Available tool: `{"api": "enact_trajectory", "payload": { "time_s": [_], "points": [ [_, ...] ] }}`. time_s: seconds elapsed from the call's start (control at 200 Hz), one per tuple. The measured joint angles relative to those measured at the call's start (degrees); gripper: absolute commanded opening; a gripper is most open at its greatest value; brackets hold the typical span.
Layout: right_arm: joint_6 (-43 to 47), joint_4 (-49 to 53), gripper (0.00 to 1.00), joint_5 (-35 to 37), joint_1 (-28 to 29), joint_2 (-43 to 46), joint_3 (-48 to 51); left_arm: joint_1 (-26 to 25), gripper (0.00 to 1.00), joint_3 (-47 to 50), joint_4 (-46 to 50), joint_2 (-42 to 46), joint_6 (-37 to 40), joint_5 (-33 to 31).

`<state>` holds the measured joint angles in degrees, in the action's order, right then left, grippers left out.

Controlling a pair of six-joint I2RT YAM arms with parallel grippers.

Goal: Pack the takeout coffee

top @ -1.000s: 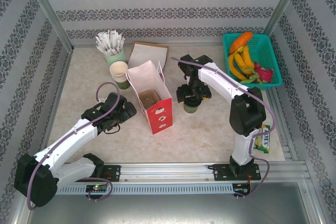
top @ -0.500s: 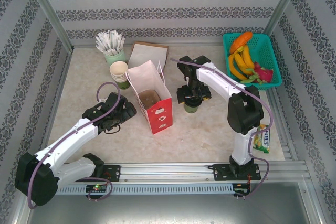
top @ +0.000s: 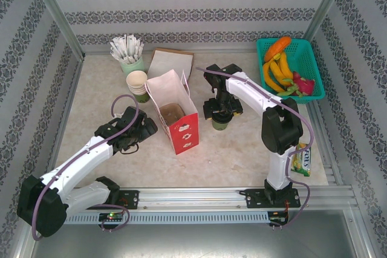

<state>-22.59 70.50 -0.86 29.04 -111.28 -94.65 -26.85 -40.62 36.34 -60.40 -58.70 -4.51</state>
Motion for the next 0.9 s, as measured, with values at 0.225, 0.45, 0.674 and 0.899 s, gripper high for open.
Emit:
{"api": "enact_trajectory", "payload": {
  "time_s": [0.225,0.45,0.674,0.899],
  "points": [
    [0.0,0.9,0.98,0.0,0.0,0.0,-0.4,0.0,1.0,0.0,0.0,-0.5,0.0,0.0],
    [0.0,1.7,0.98,0.0,0.0,0.0,-2.1,0.0,1.0,0.0,0.0,-0.5,0.0,0.0],
    [0.0,1.8,0.98,0.0,0.0,-0.3,-2.2,0.0,1.0,0.0,-0.2,-1.1,0.0,0.1],
    [0.1,1.8,0.9,0.0,0.0,-0.5,-2.2,0.0,1.0,-0.1,-0.9,-1.8,0.2,0.5]
  ]
}}
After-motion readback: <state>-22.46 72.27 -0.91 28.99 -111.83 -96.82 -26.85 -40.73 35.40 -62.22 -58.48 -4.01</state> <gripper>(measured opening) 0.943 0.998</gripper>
